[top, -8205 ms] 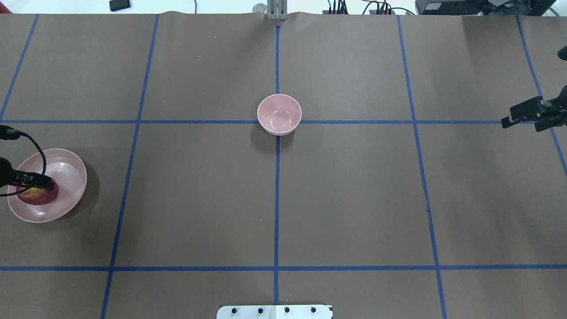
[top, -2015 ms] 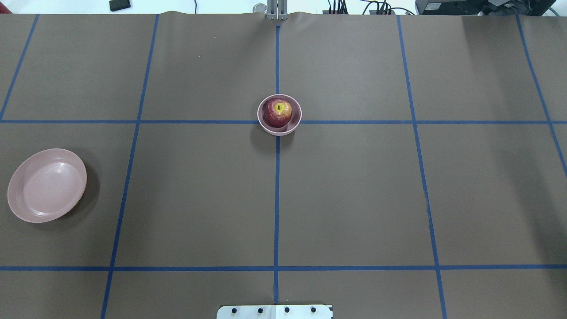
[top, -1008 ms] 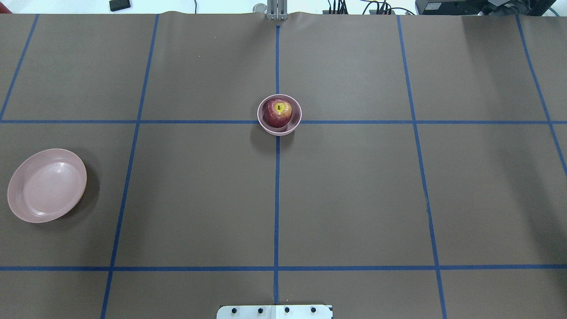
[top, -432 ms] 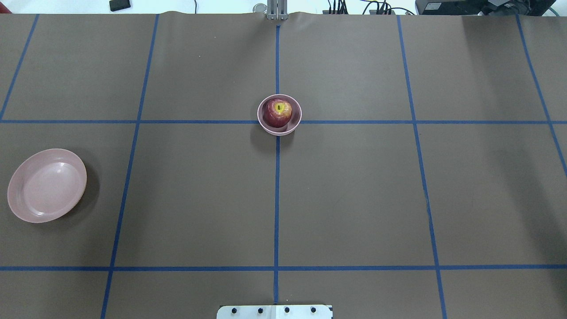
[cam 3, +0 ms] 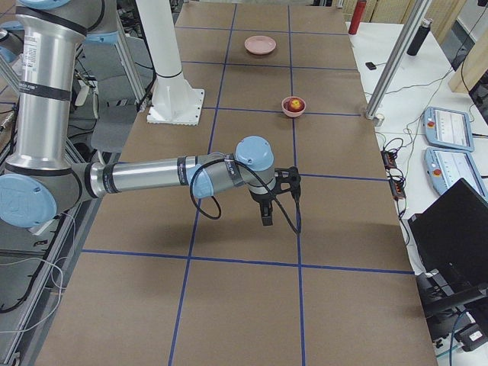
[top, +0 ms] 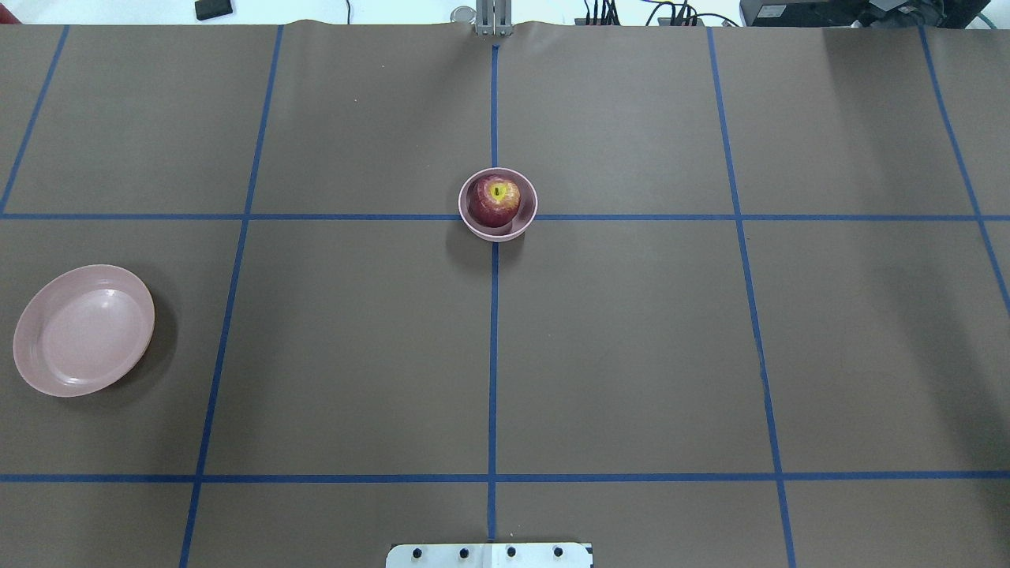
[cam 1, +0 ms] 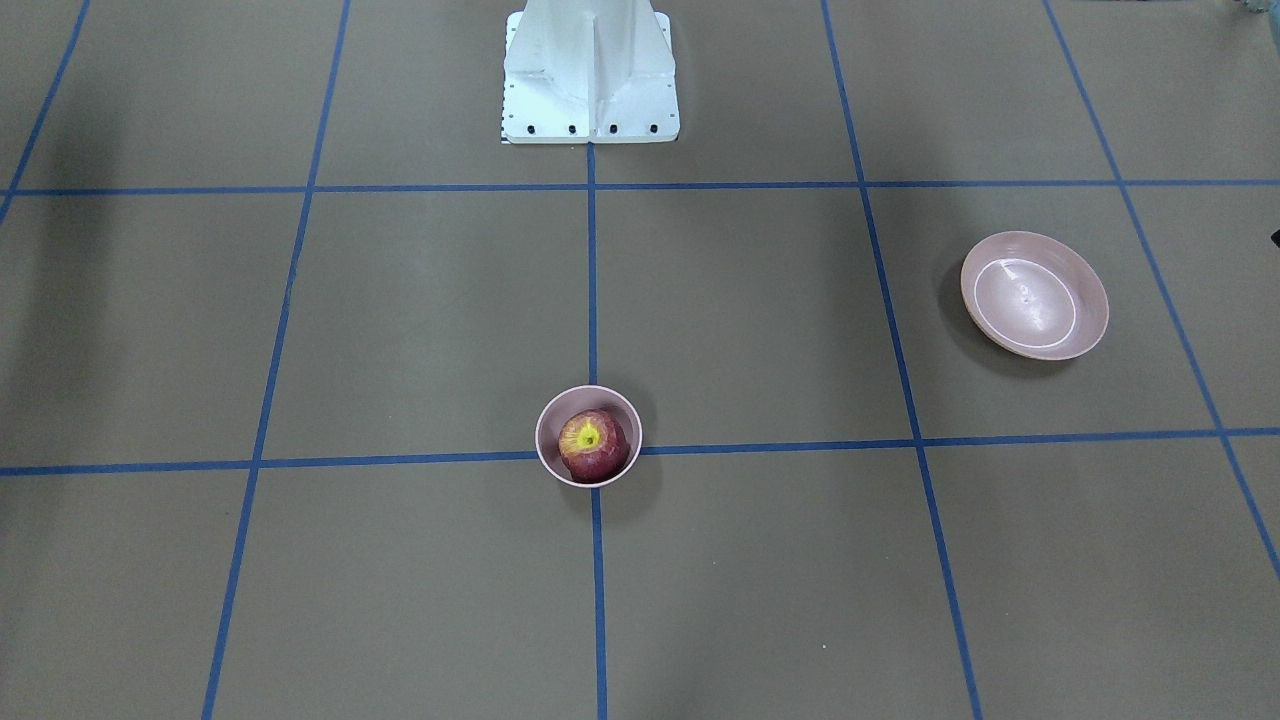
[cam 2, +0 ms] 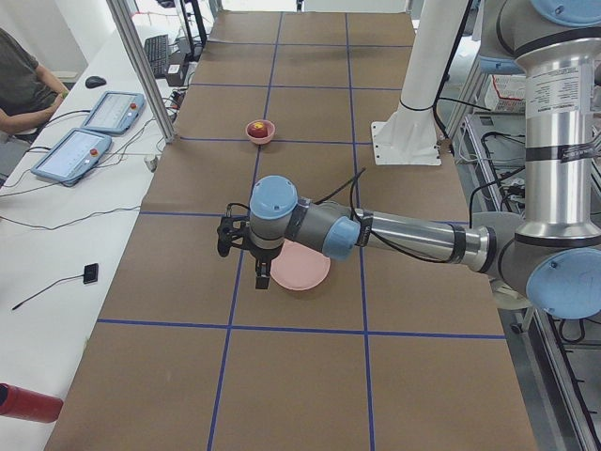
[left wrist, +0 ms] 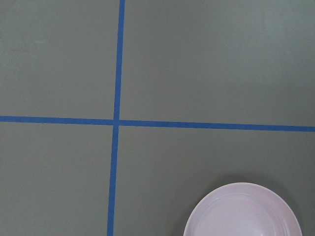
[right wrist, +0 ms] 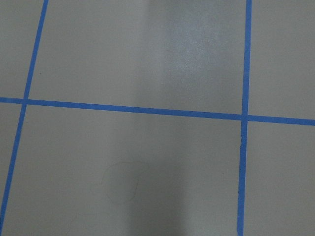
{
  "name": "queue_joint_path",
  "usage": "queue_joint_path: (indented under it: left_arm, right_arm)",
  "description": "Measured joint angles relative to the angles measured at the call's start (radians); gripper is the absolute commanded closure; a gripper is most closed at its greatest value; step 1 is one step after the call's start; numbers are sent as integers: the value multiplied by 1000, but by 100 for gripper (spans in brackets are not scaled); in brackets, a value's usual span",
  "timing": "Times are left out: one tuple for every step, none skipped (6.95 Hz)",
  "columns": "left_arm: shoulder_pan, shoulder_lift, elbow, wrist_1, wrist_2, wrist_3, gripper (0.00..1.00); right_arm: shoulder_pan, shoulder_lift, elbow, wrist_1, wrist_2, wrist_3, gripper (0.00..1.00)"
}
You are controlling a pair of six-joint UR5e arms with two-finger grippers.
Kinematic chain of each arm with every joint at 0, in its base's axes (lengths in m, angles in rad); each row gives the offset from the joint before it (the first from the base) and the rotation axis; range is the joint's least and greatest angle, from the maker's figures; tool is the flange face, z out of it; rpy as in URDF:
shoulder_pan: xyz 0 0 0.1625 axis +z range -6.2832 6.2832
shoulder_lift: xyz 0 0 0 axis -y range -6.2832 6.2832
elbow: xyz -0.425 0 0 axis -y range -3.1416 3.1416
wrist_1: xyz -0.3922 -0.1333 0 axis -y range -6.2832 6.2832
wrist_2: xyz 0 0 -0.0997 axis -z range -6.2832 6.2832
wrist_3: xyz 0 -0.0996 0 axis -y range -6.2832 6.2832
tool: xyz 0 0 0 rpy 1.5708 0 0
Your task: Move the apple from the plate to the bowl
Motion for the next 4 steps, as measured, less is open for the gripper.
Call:
queue_joint_path:
  left_arm:
    - [0,-1,-3,0,0,-4,2]
    - [0,-2,-7,1,3,-3,2]
    - [0,-4,-9,2,8,2,2]
    - [0,-5,-16,2,9,4,2]
  right_arm:
    - [0,0,-2,0,0,0,0]
    - [-2,2,-2,0,-1,0,0]
    - [-8,5,-3,0,-4,-1,0]
    - [-17,7,-4,0,-6,-1,0]
